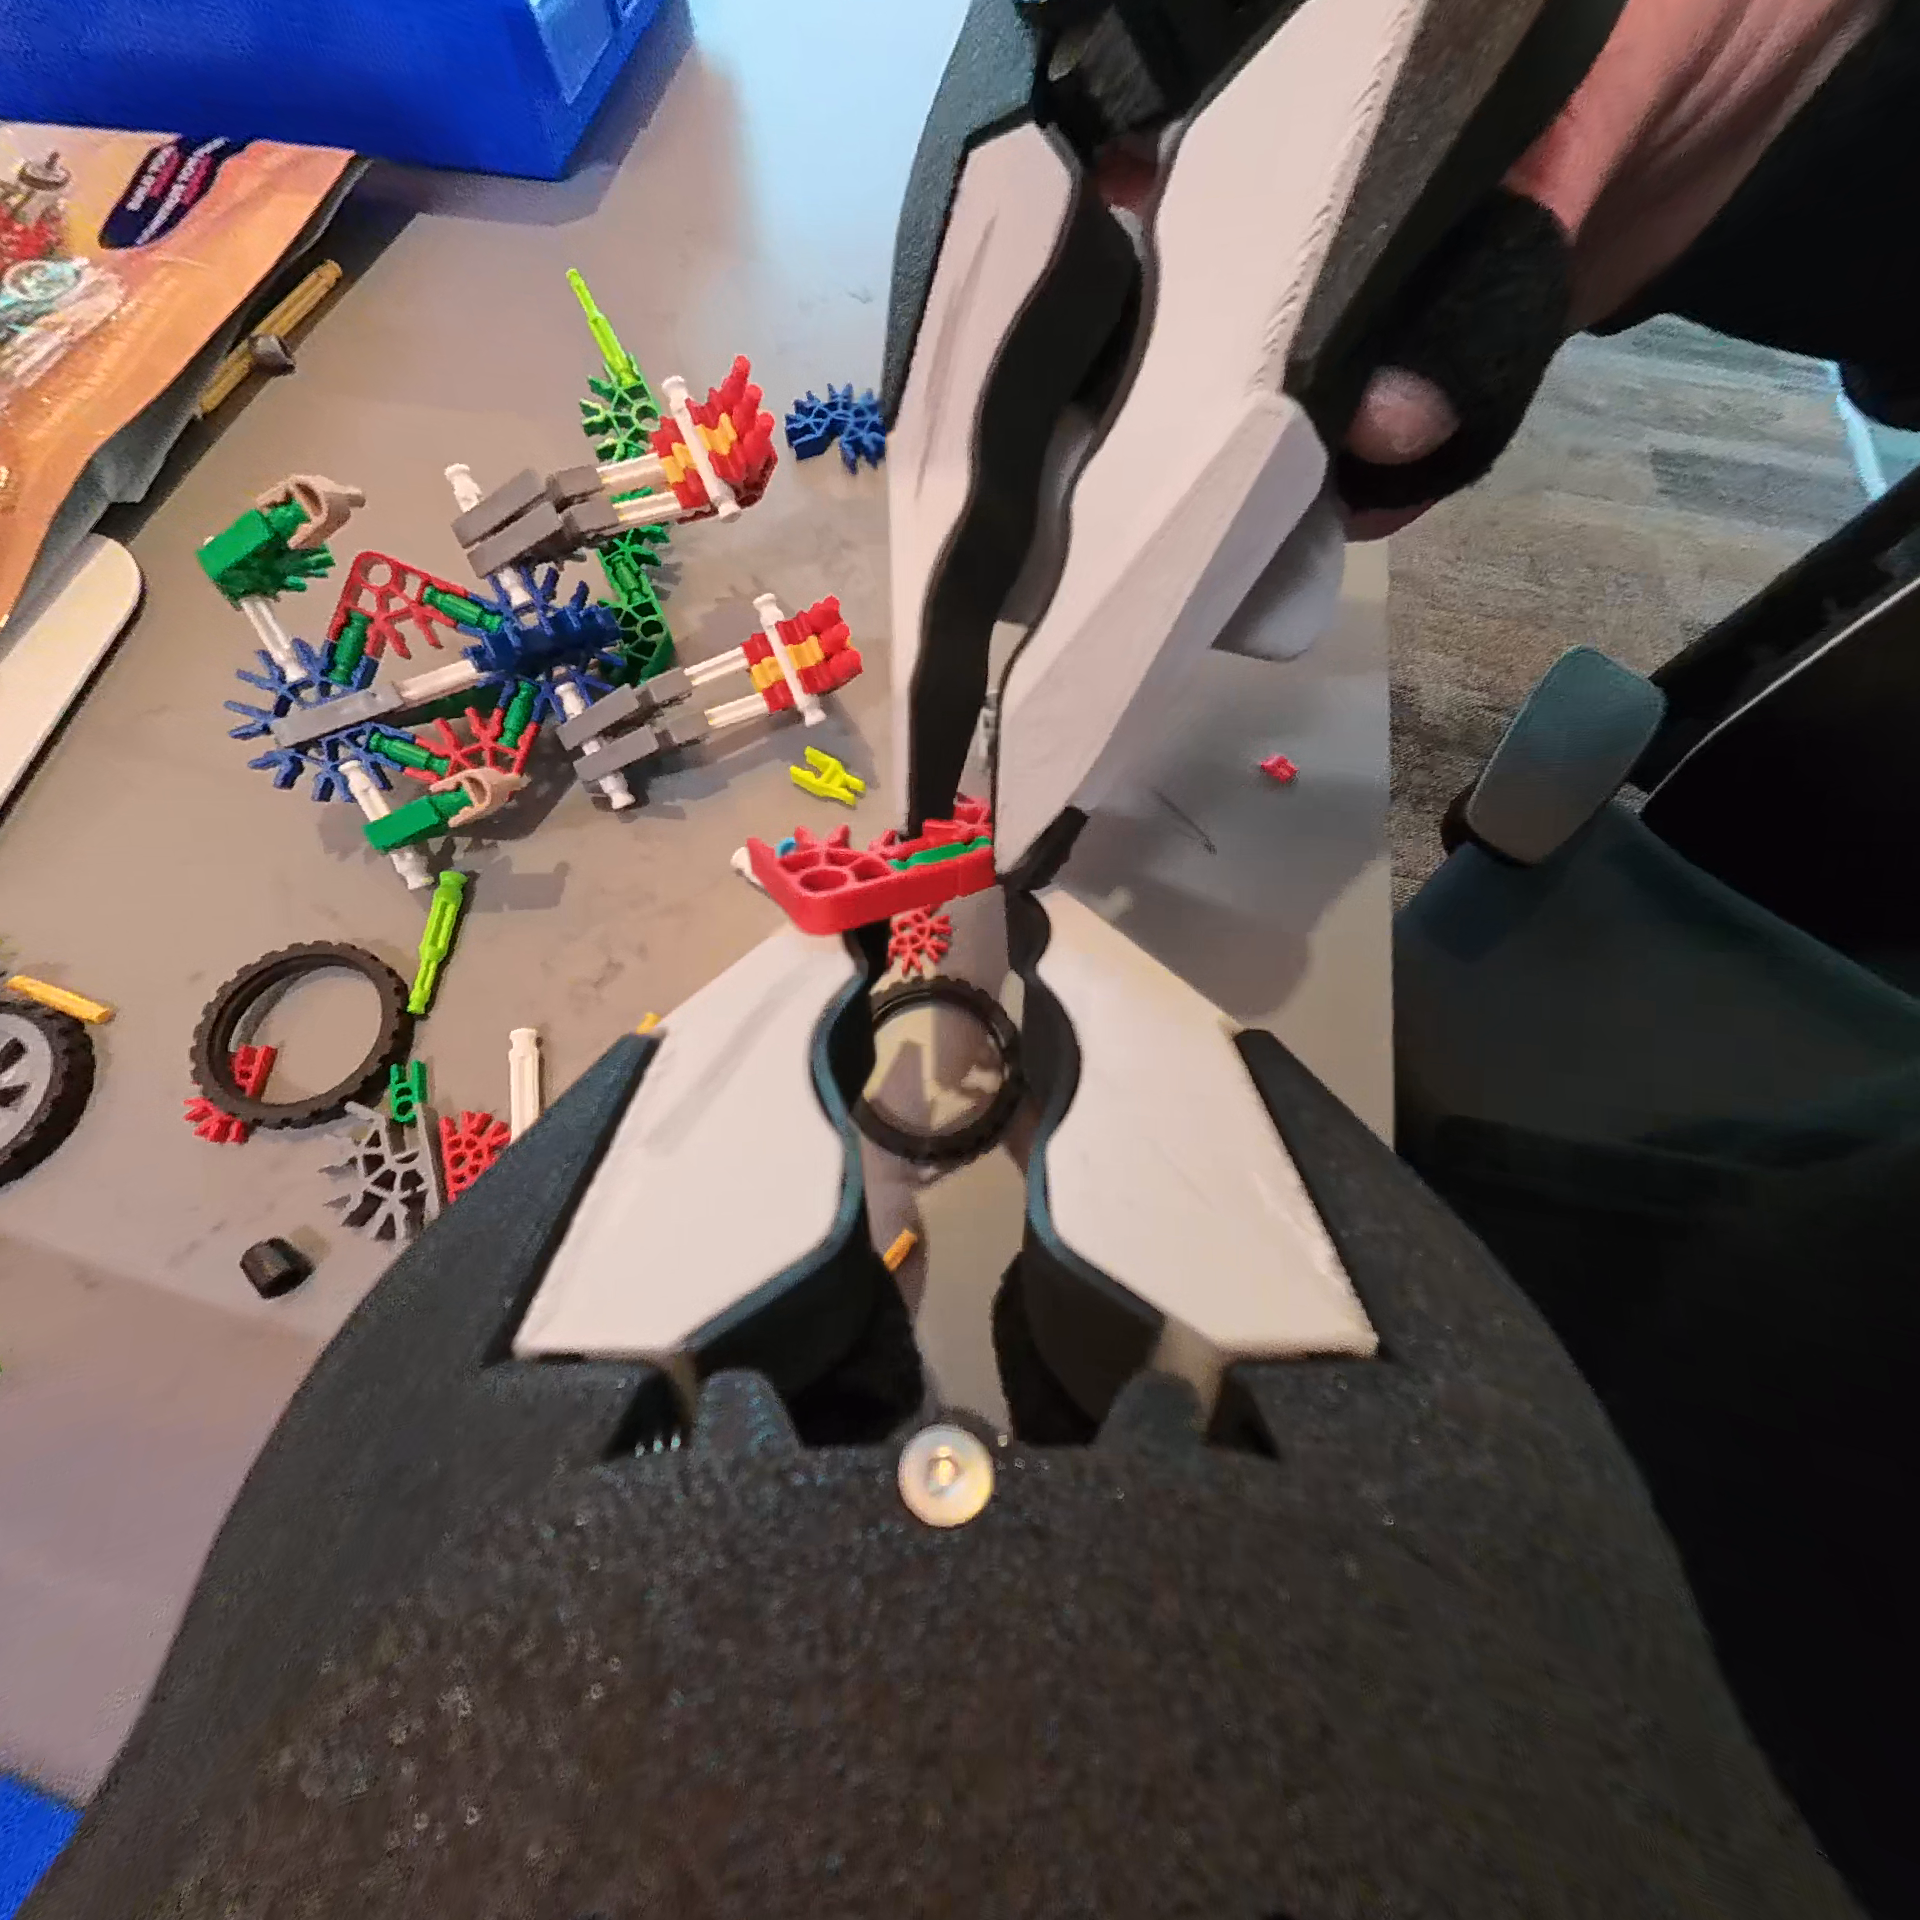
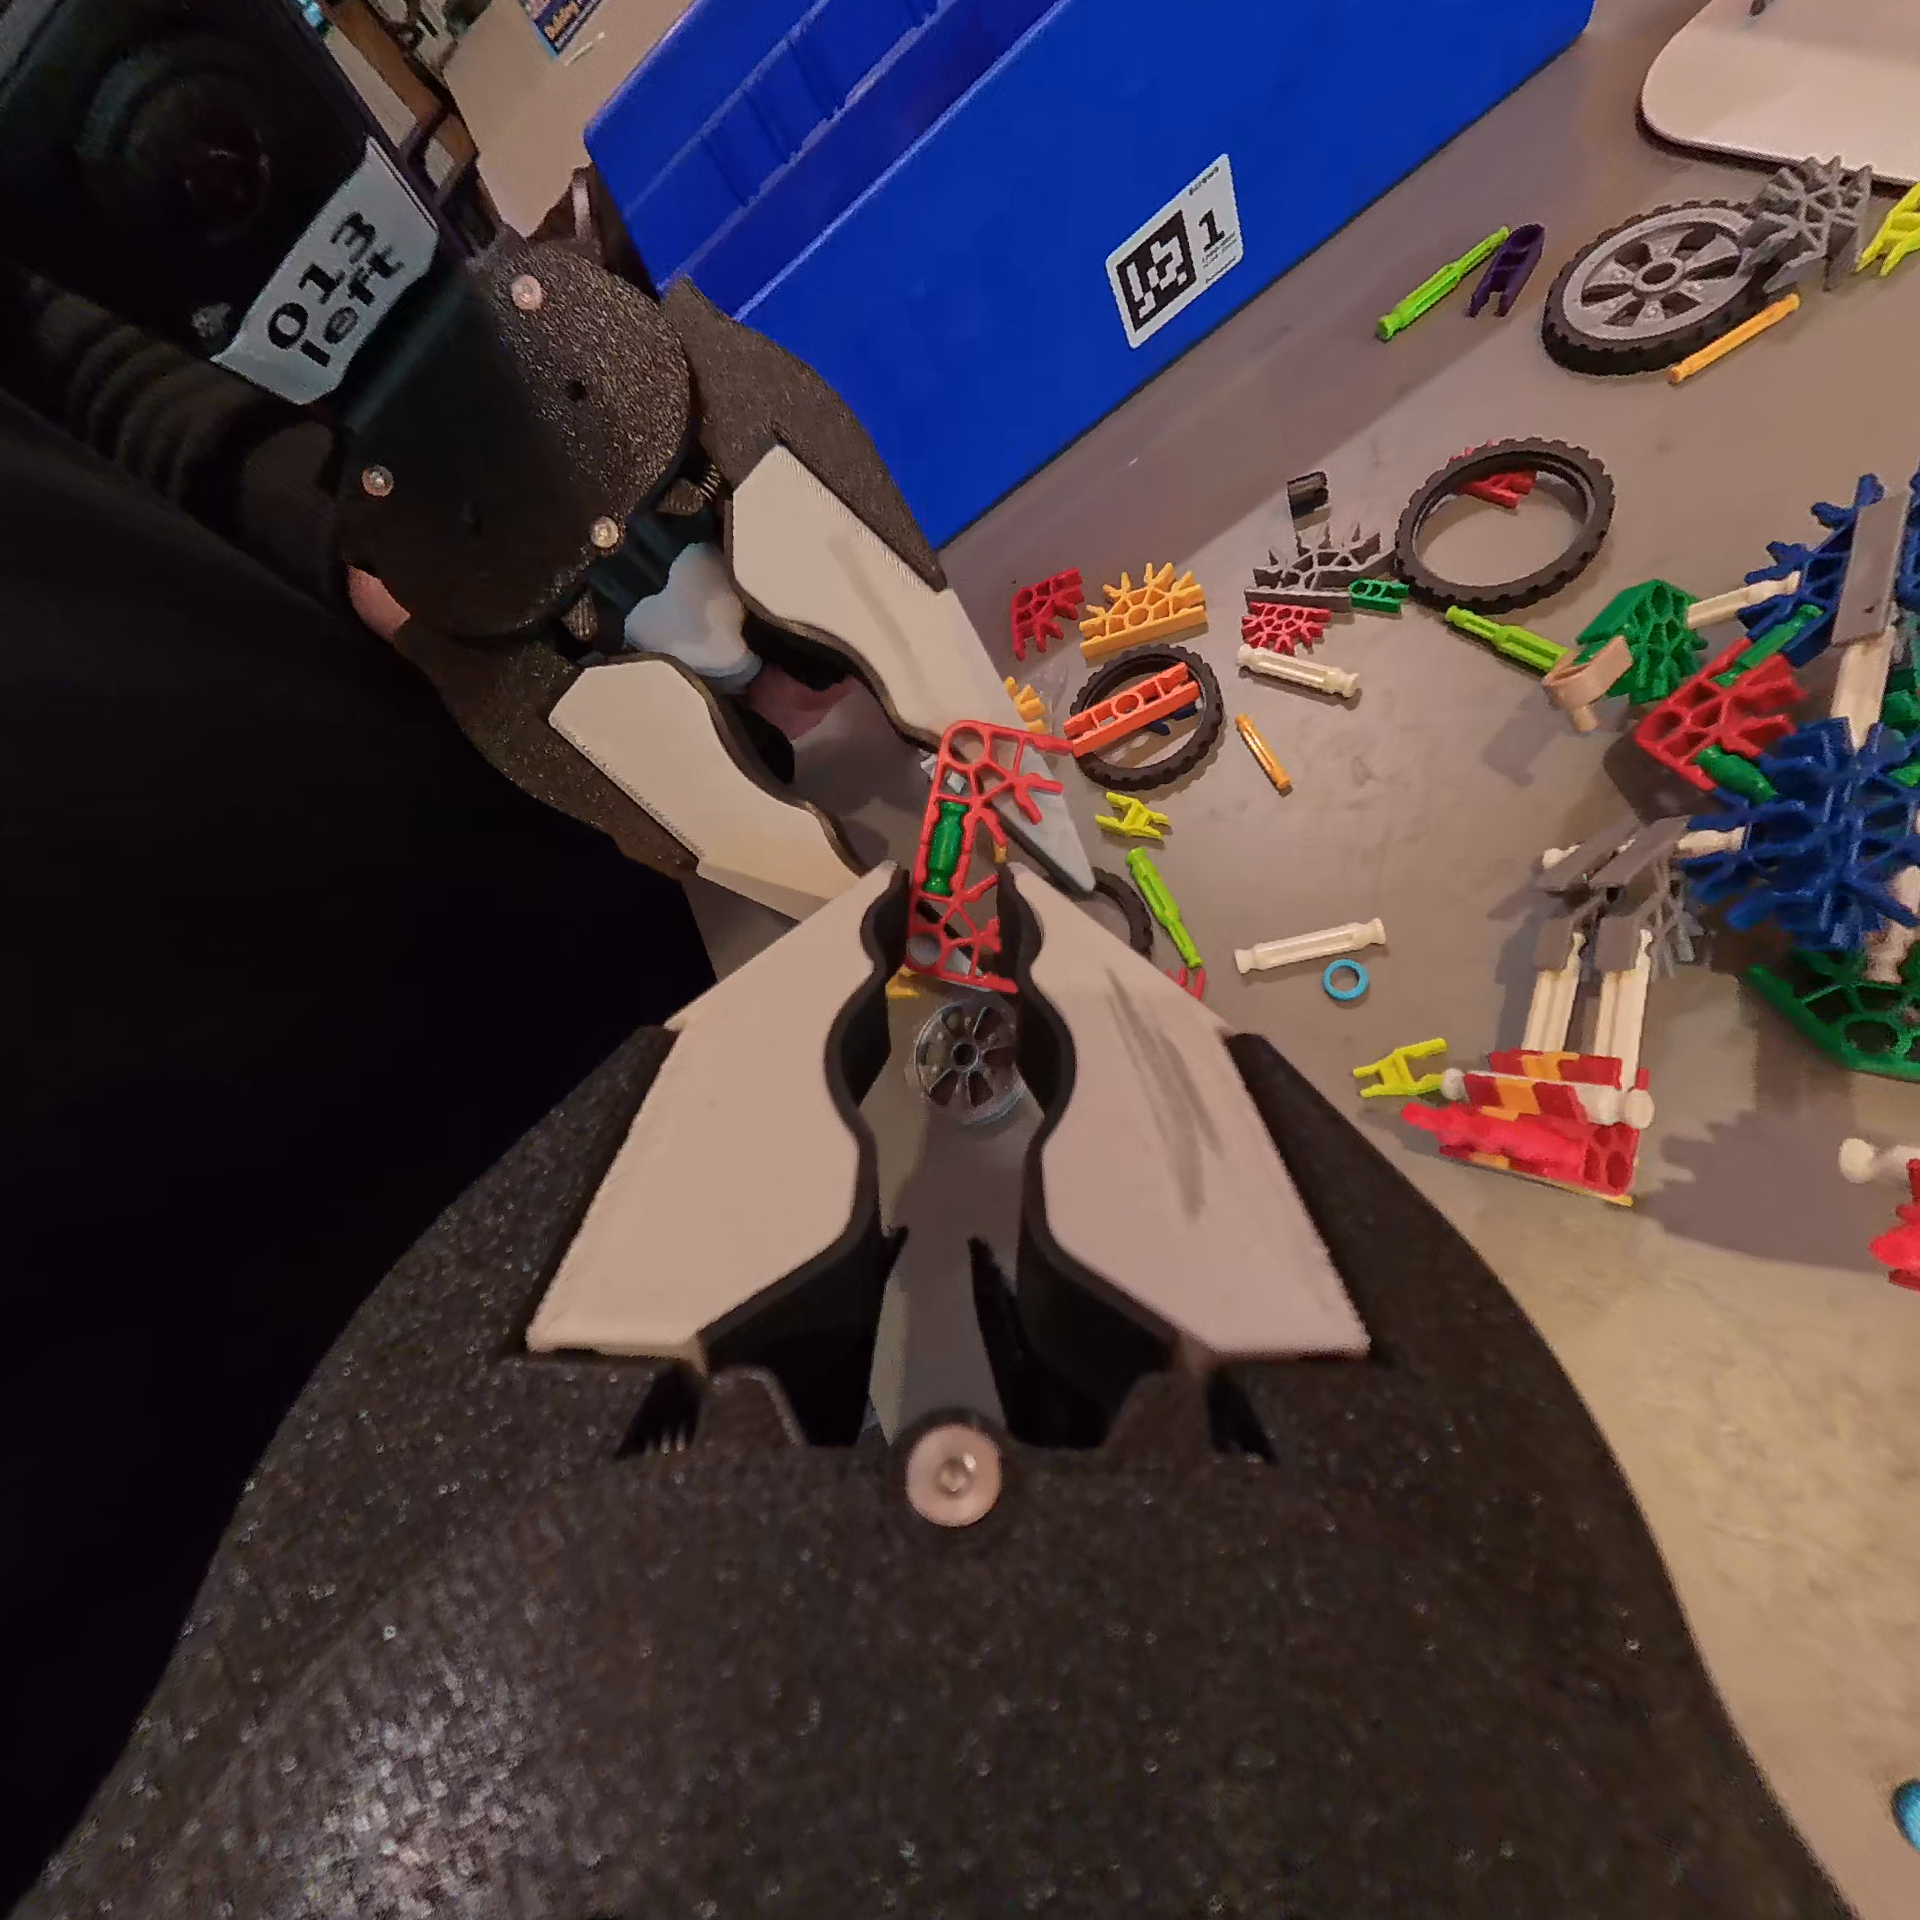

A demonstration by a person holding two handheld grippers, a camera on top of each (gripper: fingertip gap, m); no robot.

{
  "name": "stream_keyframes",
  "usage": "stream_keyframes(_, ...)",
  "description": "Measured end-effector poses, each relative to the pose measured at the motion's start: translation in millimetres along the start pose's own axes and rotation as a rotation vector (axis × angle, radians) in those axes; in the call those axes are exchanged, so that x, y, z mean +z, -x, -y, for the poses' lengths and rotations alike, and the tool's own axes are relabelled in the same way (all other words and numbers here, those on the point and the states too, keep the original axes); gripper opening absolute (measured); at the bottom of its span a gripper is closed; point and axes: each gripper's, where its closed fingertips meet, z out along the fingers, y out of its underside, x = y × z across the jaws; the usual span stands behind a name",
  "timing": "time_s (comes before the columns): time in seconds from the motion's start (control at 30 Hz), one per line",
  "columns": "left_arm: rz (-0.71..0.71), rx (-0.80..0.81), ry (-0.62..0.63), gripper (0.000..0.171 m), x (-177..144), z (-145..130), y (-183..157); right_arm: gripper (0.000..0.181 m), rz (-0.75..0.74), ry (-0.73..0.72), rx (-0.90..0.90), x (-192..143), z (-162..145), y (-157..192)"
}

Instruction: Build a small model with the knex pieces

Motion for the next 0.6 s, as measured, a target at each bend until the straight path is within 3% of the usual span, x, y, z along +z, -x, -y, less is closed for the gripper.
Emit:
stream_keyframes(0.3,-0.029,-0.022,-0.037,0.005,0.9,4.9,2.4,0.016,0.019,-0.021,0.019,-0.9,6.3,-9.0)
stream_keyframes(0.6,0.019,-0.090,-0.073,0.029,-0.6,10.0,19.1,0.016,0.015,-0.057,0.049,-3.3,10.5,-16.6)
